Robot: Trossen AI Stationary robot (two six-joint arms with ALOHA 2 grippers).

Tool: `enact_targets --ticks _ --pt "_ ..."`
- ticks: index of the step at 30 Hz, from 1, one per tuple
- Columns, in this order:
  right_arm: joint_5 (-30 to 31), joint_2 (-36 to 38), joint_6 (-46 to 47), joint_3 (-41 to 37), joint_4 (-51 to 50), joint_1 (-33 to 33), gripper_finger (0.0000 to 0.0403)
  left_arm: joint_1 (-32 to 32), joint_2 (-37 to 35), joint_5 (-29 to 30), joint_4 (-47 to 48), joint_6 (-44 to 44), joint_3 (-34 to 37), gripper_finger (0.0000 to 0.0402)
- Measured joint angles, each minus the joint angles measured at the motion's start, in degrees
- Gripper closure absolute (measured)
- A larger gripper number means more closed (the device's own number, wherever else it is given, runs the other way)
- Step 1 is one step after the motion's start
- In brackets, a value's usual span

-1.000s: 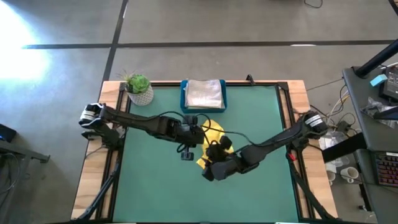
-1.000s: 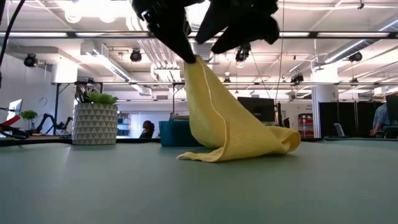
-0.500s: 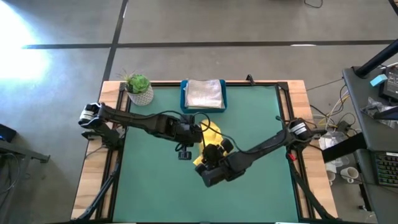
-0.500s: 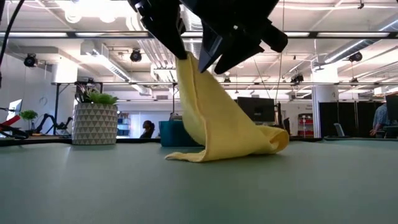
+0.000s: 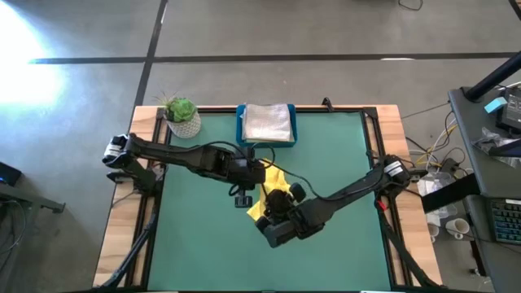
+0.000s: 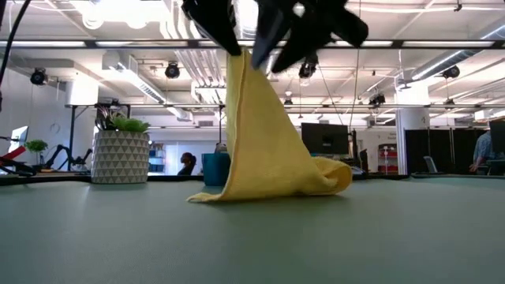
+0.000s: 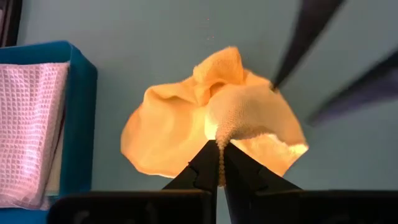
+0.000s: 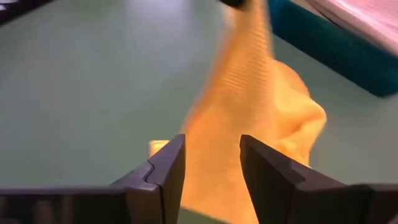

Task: Fold microfiber towels
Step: Fold the yellow microfiber towel

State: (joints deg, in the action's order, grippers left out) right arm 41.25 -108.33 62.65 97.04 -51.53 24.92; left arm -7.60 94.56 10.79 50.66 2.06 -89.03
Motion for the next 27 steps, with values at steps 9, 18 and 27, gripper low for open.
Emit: enact_targets --ticks 9,18,27 --pt "-5.2 0.08 -8.2 6.69 -3.35 2.81 0.0248 -0.04 -0.02 -0.01 1.03 0.57 -2.17 0.0401" --pt "-1.59 0.08 -3.55 11.0 -12.84 2.72 0.0252 0.0 -0.65 0.0 2.84 0.33 -2.17 0.0401" --pt "9.27 0.08 4.95 14.27 -12.63 1.93 0.0245 0.02 -0.83 0.0 2.84 0.86 -6.13 0.0401"
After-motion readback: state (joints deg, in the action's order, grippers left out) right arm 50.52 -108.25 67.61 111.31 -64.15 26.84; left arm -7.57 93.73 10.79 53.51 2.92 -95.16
